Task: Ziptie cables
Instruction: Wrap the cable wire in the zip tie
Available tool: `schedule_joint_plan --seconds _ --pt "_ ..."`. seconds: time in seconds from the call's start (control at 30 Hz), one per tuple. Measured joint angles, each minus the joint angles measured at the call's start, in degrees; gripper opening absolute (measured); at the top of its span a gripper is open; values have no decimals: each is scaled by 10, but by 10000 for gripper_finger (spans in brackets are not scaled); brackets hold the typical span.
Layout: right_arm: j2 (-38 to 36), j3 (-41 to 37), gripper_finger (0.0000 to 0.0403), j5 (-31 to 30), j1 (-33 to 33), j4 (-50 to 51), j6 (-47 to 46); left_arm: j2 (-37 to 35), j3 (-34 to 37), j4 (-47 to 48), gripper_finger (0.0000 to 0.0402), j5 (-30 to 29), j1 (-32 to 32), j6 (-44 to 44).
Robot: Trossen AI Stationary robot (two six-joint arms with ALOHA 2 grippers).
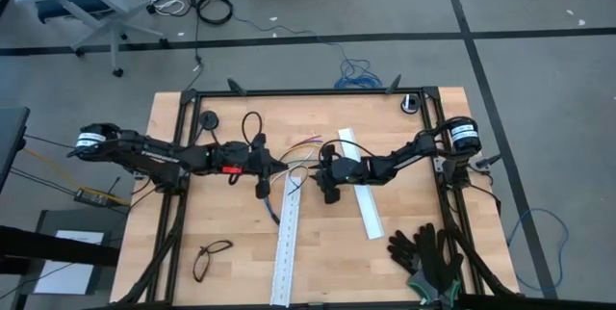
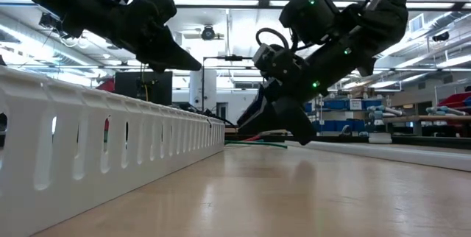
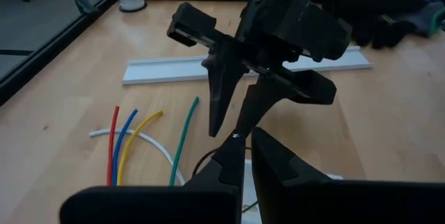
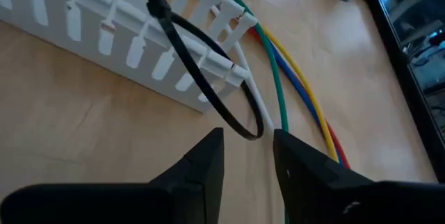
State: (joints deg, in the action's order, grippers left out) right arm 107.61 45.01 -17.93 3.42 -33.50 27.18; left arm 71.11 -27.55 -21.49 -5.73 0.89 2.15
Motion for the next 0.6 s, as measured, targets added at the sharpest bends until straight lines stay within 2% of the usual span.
schedule_joint_plan --seconds 0.4,0.6 --pt "0 0 93 54 -7 -3 16 0 0 -14 0 -2 0 0" --pt "0 0 82 57 -9 -3 16 0 0 -19 0 -2 0 0"
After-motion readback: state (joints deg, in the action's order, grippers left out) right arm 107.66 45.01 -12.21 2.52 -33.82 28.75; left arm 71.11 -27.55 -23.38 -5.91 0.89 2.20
